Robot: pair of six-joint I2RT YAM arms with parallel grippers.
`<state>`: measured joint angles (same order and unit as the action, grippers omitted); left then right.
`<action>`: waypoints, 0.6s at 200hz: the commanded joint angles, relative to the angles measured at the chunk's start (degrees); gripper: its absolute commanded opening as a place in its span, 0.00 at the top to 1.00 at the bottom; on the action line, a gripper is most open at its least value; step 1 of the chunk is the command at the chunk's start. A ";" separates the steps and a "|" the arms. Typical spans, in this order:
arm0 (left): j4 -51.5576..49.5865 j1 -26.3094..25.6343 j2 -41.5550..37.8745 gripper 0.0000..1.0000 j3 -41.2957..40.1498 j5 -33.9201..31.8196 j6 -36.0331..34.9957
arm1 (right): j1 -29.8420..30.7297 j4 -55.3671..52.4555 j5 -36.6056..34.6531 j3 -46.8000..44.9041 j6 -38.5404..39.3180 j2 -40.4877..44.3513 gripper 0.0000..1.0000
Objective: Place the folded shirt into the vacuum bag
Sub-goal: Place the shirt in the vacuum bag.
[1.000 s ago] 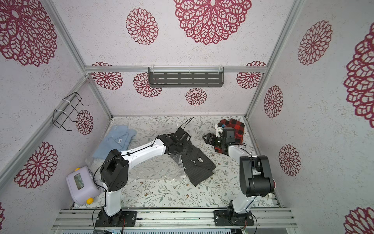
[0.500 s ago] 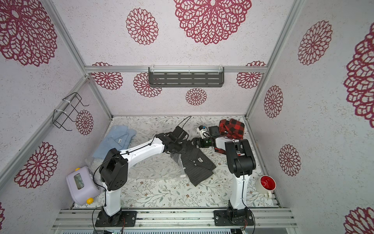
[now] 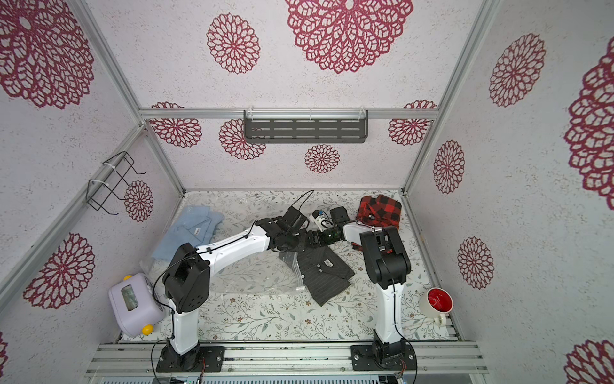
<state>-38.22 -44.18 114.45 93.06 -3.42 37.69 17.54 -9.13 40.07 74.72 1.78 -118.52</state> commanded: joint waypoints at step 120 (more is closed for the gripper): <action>2.08 0.45 -1.25 1.00 -0.54 -0.87 2.02 | 0.10 10.65 -0.15 -11.53 -9.61 17.05 1.00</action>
<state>-37.91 -44.14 114.45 93.03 -3.40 39.00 17.41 -3.70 39.24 64.97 -3.18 -107.66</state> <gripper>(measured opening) 0.045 0.083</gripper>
